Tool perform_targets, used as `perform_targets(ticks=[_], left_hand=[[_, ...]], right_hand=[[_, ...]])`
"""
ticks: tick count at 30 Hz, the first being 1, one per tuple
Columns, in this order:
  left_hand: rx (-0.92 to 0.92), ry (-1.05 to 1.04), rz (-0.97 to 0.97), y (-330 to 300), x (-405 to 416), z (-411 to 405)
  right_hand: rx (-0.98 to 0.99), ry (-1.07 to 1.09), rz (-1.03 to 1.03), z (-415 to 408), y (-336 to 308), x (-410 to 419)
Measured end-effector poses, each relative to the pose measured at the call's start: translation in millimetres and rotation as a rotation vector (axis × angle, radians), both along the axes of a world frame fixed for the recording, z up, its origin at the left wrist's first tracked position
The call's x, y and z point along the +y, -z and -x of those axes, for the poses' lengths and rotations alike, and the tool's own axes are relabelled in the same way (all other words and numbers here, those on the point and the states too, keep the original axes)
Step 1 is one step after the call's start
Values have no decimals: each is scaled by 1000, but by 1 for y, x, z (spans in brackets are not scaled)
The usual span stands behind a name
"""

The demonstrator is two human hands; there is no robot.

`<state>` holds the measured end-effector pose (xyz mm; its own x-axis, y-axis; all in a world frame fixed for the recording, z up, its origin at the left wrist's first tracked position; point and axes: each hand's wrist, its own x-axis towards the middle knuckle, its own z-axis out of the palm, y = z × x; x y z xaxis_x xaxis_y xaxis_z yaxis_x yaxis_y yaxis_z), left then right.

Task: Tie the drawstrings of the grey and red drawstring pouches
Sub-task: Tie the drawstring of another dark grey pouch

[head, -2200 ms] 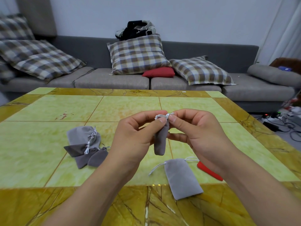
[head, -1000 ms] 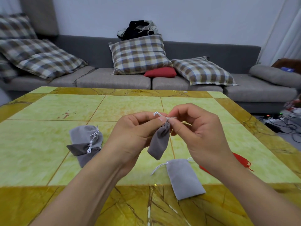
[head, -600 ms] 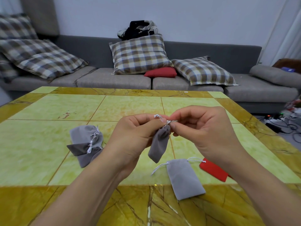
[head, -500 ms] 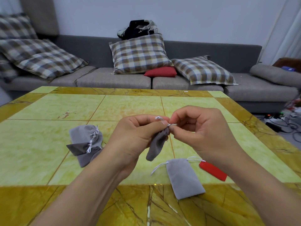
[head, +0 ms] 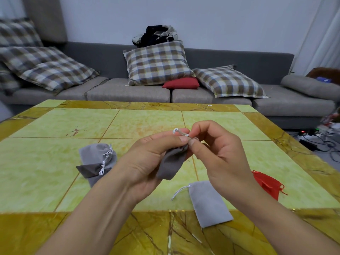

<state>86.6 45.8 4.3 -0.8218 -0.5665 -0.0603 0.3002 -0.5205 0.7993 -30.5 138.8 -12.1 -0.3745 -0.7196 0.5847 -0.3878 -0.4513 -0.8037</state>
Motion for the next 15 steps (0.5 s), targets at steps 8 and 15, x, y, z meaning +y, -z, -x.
perform_targets(ticks=[8, 15], left_hand=[[-207, -128, 466, -3, -4, -7], [-151, -215, 652, -9, -3, -11]], right_hand=[[99, 110, -27, 16, -3, 4], [-38, 30, -57, 11, -4, 3]])
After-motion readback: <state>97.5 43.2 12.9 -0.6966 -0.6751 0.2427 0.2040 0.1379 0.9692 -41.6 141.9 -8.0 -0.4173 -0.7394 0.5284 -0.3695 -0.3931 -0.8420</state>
